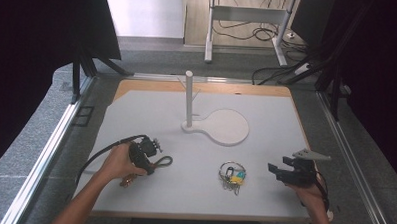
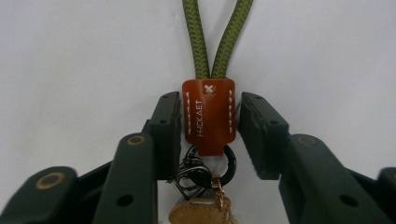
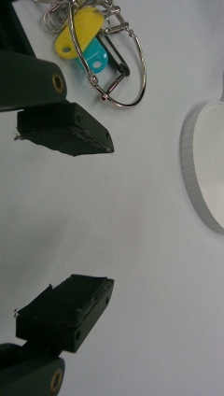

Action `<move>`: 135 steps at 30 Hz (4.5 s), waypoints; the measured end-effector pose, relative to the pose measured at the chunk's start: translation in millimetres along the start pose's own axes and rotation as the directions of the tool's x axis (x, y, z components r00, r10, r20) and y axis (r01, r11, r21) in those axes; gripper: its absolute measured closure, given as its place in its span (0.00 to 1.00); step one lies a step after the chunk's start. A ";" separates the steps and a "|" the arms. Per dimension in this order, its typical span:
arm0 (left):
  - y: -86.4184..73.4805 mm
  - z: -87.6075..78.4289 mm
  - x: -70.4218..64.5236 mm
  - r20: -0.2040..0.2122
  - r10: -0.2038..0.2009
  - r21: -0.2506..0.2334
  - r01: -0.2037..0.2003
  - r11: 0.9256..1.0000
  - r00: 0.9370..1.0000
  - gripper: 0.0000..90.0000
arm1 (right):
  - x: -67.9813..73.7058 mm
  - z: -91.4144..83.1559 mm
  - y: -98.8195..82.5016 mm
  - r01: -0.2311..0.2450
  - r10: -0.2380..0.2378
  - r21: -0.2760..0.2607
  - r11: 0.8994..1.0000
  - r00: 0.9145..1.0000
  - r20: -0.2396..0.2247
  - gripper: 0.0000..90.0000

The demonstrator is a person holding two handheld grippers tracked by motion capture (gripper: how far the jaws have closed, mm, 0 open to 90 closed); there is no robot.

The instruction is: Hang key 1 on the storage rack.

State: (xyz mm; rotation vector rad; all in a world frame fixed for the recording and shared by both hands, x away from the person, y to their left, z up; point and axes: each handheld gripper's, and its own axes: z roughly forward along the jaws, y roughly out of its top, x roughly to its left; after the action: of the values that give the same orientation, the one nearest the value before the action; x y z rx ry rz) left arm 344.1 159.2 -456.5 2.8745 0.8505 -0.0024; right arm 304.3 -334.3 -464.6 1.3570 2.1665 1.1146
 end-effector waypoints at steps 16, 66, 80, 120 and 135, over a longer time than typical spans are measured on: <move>-8.5 -15.2 1.6 0.021 -0.031 -0.094 0.033 0.995 0.999 0.74 | -0.3 1.4 -1.1 0.001 -0.001 0.008 1.000 1.000 0.010 0.33; 6.0 -109.6 45.6 0.080 -0.051 -0.238 0.069 0.969 0.995 0.74 | -3.1 1.2 -1.9 -0.006 0.005 0.018 1.000 1.000 0.020 0.33; 11.3 -120.7 57.7 0.114 -0.058 -0.272 0.087 0.958 0.992 0.74 | -3.8 1.4 -2.0 -0.006 0.005 0.016 1.000 1.000 0.019 0.33; 34.5 -141.1 83.0 0.127 -0.061 -0.293 0.096 0.951 0.990 0.74 | -6.1 2.1 -3.1 -0.006 0.006 0.027 1.000 1.000 0.018 0.33; 41.2 -144.3 90.3 0.131 -0.067 -0.308 0.105 0.946 0.989 0.74 | -7.0 2.5 -3.5 -0.006 0.006 0.031 1.000 1.000 0.021 0.33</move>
State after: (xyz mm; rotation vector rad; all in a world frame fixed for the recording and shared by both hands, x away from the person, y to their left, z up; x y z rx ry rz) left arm 436.6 193.8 -311.8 2.5122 0.8653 -0.0437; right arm 307.2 -340.1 -469.7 1.3827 2.1751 1.0688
